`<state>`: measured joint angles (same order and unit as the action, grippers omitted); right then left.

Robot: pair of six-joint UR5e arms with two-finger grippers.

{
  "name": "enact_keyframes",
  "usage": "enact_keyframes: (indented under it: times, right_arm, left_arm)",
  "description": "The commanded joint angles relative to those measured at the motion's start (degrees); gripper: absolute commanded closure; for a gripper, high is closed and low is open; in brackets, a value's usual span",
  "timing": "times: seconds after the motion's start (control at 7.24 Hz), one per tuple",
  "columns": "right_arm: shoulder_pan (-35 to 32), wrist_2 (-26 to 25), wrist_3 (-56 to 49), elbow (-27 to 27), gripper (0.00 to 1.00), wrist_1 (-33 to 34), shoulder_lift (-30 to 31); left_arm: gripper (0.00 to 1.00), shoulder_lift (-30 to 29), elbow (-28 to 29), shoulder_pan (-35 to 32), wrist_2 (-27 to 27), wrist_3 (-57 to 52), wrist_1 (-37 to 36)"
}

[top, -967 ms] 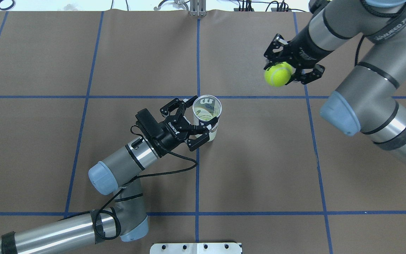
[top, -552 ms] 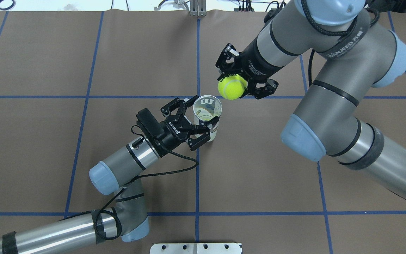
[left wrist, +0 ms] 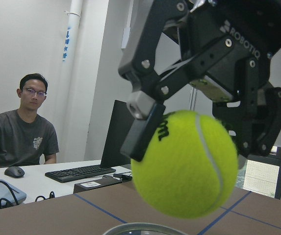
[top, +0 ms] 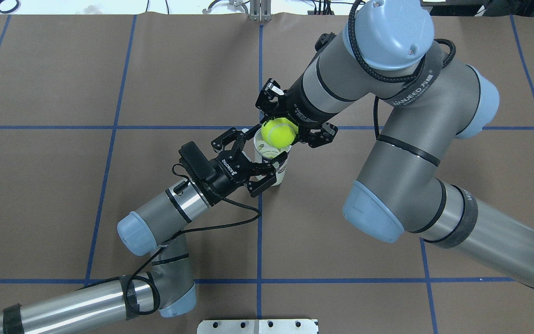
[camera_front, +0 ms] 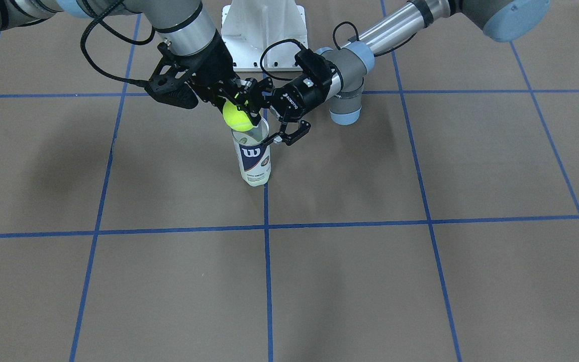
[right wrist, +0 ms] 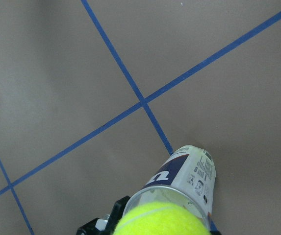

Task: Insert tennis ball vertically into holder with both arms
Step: 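Carry the second ball with the right gripper above the can, then open the right gripper to drop the second ball into the can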

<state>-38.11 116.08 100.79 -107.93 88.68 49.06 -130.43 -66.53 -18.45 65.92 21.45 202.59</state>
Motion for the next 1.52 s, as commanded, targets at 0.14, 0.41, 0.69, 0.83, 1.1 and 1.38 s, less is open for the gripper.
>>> enact_keyframes:
  times: [0.14,0.41,0.69,0.83,1.1,1.38]
  right_arm:
    - [1.5,-1.9,-0.1,0.4,0.43,0.0,-0.3]
    - [1.6,-1.9,-0.1,0.8,0.01,0.0,-0.5]
    - [1.6,-1.8,-0.3,0.5,0.01,0.0,-0.5]
    - [1.2,-1.4,-0.3,0.0,0.01,0.5,-0.4]
    - [-3.0,-0.8,-0.9,-2.7,0.01,4.1,2.3]
    - [-7.6,1.3,-8.1,-5.3,0.01,4.1,9.2]
  left_arm:
    - [0.15,0.0,0.0,0.0,0.0,0.0,0.0]
    - [0.16,0.1,0.0,0.0,0.0,0.0,0.0]
    - [0.16,0.1,0.0,-0.1,-0.1,0.0,0.0]
    - [0.16,0.1,0.0,-0.1,0.0,0.0,0.0]
    - [0.14,0.1,0.0,-0.1,-0.1,0.0,0.0]
    - [0.01,0.1,-0.3,-0.1,0.1,0.1,0.3]
